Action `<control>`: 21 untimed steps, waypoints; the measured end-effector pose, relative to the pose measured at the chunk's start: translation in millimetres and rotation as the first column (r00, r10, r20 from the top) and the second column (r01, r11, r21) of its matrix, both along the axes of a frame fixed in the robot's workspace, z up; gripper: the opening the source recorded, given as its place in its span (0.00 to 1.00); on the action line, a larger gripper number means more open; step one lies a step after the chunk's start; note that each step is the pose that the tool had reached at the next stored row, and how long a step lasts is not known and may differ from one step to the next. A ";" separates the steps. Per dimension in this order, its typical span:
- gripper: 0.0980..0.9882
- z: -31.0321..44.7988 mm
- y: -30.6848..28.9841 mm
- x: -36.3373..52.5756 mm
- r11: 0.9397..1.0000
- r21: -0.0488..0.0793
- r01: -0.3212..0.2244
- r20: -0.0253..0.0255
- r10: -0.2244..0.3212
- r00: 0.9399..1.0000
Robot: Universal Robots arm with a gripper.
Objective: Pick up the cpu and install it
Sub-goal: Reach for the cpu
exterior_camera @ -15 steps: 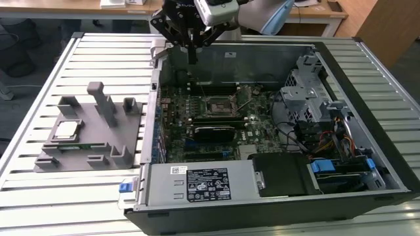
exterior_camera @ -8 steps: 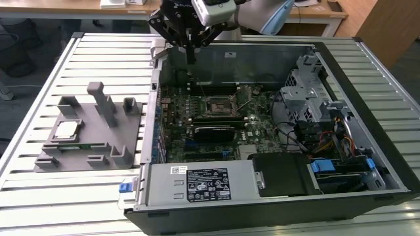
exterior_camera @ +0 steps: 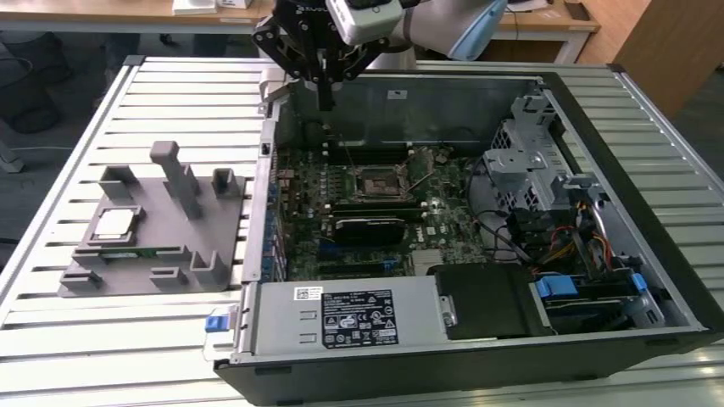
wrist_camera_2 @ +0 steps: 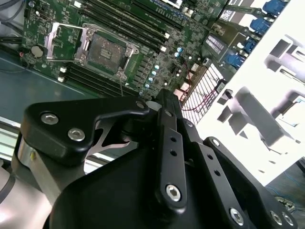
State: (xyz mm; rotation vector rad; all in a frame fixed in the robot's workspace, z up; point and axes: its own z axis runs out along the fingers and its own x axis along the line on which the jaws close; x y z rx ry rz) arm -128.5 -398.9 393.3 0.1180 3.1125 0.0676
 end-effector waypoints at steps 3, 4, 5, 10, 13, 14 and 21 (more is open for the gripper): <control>0.01 0.0 0.0 -1.1 1.000 0.000 0.000 0.000 0.000 1.000; 0.01 0.0 0.0 -1.5 1.000 0.000 0.000 0.000 0.000 1.000; 0.01 0.0 0.0 -2.1 1.000 0.000 0.000 0.000 0.000 1.000; 0.01 0.0 0.0 -5.0 1.000 0.000 0.000 0.000 0.000 1.000; 0.01 0.0 0.0 -6.5 1.000 0.000 0.000 0.000 0.000 1.000; 0.01 0.0 0.0 -7.0 1.000 0.000 0.000 0.000 0.000 1.000; 0.01 0.0 0.0 -10.4 1.000 0.000 0.000 0.000 0.000 1.000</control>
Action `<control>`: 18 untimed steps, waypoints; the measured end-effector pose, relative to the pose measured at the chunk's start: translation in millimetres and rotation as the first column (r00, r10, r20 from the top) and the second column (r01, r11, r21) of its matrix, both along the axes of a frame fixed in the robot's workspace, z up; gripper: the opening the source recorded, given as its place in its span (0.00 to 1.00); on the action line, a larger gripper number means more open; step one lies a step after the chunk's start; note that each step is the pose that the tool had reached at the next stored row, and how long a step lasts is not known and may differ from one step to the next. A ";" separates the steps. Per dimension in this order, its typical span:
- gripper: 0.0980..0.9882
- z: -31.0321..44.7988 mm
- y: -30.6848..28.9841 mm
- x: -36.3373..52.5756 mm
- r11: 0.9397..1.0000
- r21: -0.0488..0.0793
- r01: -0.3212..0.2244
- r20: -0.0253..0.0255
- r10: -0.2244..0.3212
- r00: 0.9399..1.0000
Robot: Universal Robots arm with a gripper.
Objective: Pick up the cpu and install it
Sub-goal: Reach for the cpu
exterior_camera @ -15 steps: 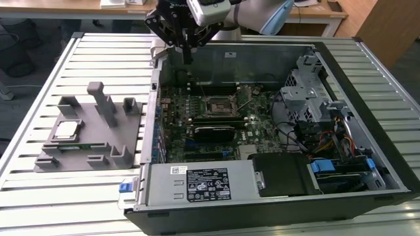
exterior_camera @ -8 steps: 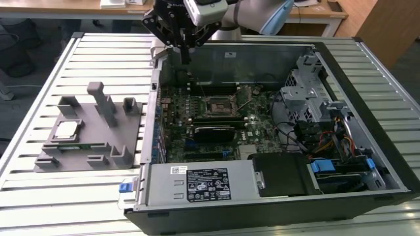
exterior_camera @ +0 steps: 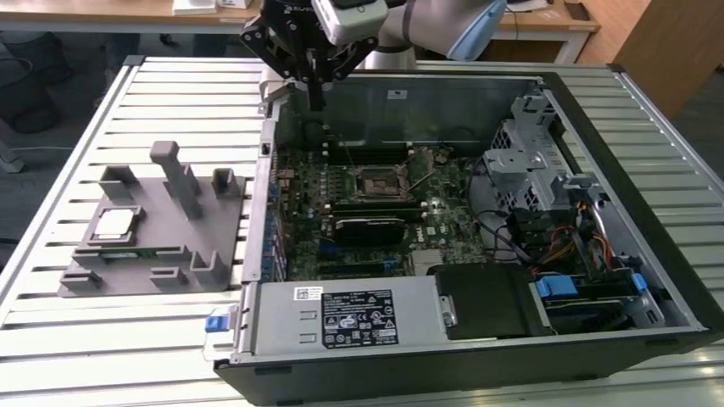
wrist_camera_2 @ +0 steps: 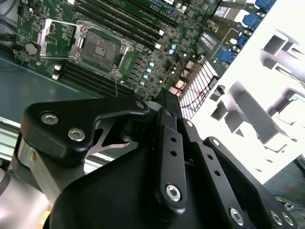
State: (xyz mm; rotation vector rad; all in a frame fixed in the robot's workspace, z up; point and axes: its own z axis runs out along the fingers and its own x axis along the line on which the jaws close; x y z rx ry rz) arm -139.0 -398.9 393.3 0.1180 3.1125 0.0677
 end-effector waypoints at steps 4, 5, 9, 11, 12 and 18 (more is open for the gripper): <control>0.01 0.0 0.0 -2.0 1.000 0.000 0.000 0.000 0.000 1.000; 0.01 0.0 0.0 -2.6 1.000 0.000 0.000 0.000 0.000 1.000; 0.01 0.0 0.0 -4.5 1.000 0.000 0.000 0.000 0.000 1.000; 0.01 0.0 0.0 -5.5 1.000 0.000 0.000 0.000 0.000 1.000; 0.01 -0.1 0.0 -6.2 1.000 0.000 0.000 0.000 0.000 1.000; 0.01 -0.1 0.0 -10.9 1.000 0.000 0.000 0.000 0.000 1.000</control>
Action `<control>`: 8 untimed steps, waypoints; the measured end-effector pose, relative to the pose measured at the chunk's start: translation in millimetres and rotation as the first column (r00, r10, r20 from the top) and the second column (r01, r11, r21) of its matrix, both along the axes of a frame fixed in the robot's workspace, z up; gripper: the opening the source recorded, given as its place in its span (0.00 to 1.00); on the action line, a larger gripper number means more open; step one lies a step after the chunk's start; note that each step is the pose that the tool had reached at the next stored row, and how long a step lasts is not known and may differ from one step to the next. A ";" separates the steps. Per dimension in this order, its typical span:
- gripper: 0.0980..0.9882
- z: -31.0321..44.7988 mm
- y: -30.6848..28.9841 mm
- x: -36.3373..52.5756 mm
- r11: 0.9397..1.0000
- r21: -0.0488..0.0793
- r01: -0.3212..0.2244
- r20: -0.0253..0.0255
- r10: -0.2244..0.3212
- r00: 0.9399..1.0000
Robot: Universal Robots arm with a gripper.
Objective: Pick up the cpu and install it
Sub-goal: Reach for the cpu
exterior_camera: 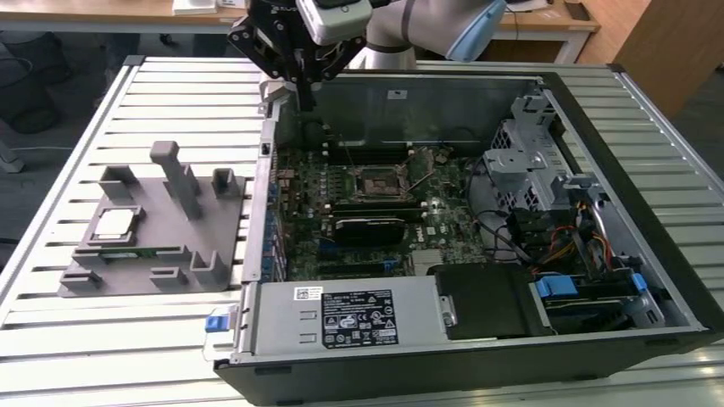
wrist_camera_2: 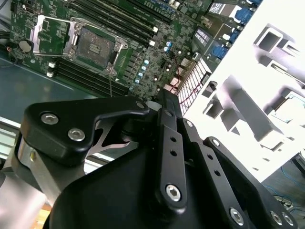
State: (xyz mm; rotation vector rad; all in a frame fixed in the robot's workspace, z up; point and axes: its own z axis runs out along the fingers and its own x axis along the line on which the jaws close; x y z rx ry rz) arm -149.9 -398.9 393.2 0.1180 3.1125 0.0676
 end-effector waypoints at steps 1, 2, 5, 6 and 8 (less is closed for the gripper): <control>0.01 0.0 0.0 -0.6 1.000 0.000 0.000 0.000 0.000 1.000; 0.01 0.0 0.0 -1.3 1.000 0.000 0.000 0.000 0.000 1.000; 0.01 -0.1 0.0 -3.0 1.000 0.000 0.000 0.000 0.000 1.000; 0.01 -0.1 0.0 -3.5 1.000 0.000 0.000 0.000 0.000 1.000; 0.01 -0.1 0.0 -4.7 1.000 0.000 0.000 0.000 0.000 1.000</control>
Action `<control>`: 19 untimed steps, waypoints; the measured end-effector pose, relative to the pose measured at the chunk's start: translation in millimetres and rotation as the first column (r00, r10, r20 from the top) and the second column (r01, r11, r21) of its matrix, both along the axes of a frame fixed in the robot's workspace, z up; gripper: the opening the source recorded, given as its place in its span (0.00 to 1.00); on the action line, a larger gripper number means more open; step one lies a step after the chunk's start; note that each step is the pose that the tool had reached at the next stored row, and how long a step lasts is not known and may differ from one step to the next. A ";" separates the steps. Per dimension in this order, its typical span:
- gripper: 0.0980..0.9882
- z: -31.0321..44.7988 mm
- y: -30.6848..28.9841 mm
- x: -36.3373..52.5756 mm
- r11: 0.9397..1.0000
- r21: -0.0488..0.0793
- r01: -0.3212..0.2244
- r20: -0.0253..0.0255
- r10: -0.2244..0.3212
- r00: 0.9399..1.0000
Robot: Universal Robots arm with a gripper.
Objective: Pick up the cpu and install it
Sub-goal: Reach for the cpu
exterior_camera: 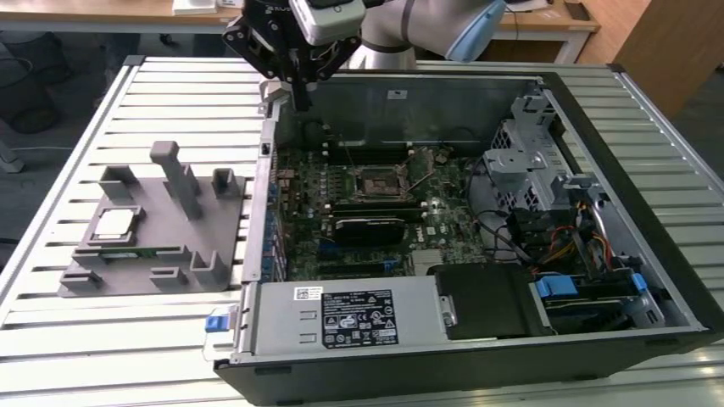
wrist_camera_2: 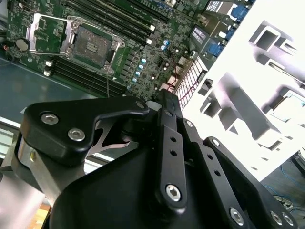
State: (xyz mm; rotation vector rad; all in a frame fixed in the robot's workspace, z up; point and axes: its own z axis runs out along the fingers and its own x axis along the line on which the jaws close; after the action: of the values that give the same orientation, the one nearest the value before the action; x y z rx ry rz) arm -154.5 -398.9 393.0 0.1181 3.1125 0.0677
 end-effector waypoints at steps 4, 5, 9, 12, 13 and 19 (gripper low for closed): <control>0.01 0.0 0.0 -2.1 1.000 0.000 0.000 0.000 0.000 1.000; 0.01 0.0 0.0 -2.6 1.000 0.000 0.000 0.000 0.000 1.000; 0.01 0.0 0.0 -4.7 1.000 0.000 0.000 0.000 0.000 1.000; 0.01 -0.1 0.0 -6.3 1.000 0.000 0.000 0.000 0.000 1.000; 0.01 -0.1 0.0 -6.8 1.000 0.000 0.000 0.000 0.000 1.000; 0.01 -0.1 0.0 -9.9 1.000 0.000 0.000 0.000 0.000 1.000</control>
State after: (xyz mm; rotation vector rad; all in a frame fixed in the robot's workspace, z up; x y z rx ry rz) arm -164.4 -398.9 392.9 0.1180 3.1125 0.0677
